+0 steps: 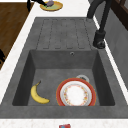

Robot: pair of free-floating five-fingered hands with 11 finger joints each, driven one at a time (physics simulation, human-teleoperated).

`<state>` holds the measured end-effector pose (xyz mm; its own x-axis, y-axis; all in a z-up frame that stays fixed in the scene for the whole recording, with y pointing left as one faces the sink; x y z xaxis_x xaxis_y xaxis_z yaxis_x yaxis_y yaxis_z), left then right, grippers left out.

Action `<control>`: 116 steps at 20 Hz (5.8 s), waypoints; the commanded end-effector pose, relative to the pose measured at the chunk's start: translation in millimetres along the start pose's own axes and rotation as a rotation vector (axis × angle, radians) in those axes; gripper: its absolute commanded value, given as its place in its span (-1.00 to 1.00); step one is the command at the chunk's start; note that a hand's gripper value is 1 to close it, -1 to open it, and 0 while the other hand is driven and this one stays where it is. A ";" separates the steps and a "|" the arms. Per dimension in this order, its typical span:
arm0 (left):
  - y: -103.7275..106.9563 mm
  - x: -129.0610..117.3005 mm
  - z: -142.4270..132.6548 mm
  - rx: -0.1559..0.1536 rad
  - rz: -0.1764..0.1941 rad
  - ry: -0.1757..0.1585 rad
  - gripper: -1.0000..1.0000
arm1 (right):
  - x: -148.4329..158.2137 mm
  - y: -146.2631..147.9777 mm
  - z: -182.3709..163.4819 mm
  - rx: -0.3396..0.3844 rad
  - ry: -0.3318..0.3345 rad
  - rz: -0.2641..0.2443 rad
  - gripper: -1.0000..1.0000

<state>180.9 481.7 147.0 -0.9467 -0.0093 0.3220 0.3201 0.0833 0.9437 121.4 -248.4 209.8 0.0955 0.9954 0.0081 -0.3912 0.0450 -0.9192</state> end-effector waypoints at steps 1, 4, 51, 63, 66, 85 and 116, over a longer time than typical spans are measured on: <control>4.2 -7.9 19.3 -0.069 -0.022 -0.007 -1.00 | 0.0 0.0 0.0 0.000 0.000 0.000 0.00; 7.3 -12.8 36.7 -0.070 -0.019 0.000 -1.00 | 0.0 0.0 0.0 0.000 0.000 0.000 0.00; 47.8 -100.8 205.8 -0.074 0.022 -0.068 -1.00 | 0.0 0.0 0.0 0.000 0.000 0.000 0.00; 29.0 -122.6 213.1 -0.135 0.011 -0.116 -1.00 | 0.0 0.0 0.0 0.000 0.000 0.000 0.00; 12.4 -120.8 217.8 -0.127 0.016 -0.097 -1.00 | 0.0 0.0 0.0 0.000 0.000 0.000 0.00; 19.6 -148.0 210.3 -0.112 0.205 -0.043 -1.00 | 0.0 0.0 0.0 0.000 0.000 0.000 0.00; 170.9 -119.6 141.3 -0.016 0.249 -0.059 1.00 | 0.0 0.0 0.0 0.000 0.000 0.000 0.00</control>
<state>343.8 653.8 235.9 -0.8466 0.0421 0.5305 0.5321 0.0618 0.8444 121.4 -248.4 209.8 0.0957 0.9954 0.0082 -0.3911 0.0452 -0.9193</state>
